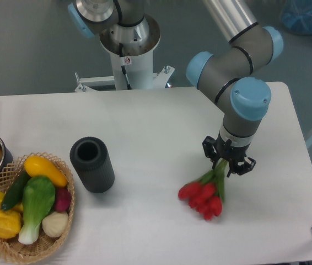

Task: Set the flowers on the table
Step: 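Open the gripper to release the tulips onto the table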

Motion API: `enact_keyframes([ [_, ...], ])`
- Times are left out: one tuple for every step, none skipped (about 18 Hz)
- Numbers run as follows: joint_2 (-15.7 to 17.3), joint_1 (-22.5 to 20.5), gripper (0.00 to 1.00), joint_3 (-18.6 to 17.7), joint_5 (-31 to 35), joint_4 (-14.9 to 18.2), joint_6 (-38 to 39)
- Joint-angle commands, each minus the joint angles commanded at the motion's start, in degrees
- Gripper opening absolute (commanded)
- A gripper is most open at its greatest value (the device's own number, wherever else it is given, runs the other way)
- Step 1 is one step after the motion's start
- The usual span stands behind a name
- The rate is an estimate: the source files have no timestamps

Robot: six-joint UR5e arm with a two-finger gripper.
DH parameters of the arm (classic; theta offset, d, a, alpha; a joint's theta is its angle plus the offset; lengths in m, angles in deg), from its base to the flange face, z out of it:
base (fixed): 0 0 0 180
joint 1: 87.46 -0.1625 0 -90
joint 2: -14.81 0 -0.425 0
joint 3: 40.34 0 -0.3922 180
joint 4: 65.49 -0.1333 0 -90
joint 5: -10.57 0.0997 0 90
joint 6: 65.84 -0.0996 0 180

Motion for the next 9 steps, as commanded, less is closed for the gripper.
enact_keyframes([
  [0.09,-0.26,1.00,-0.53,0.00,-1.23,-0.09],
  [0.09,-0.61,1.00,-0.80,0.00,-2.20,-0.17],
  [0.18,-1.14,1.00,-0.89,0.09,-2.64,-0.35],
  [0.09,-1.58,1.00,-0.80,0.09,-3.00,-0.09],
  [0.18,-2.63,1.00,-0.80,0.09,-3.52,-0.09],
  [0.44,-3.60,1.00,-0.89,0.00,-3.62,-0.52],
  [0.70,-3.95,1.00,-0.89,0.09,-3.88,-0.70],
  [1.23,-4.04,1.00,-0.89,0.09,-3.88,-0.88],
  [1.58,-3.87,1.00,-0.80,0.17,-3.88,-1.40],
])
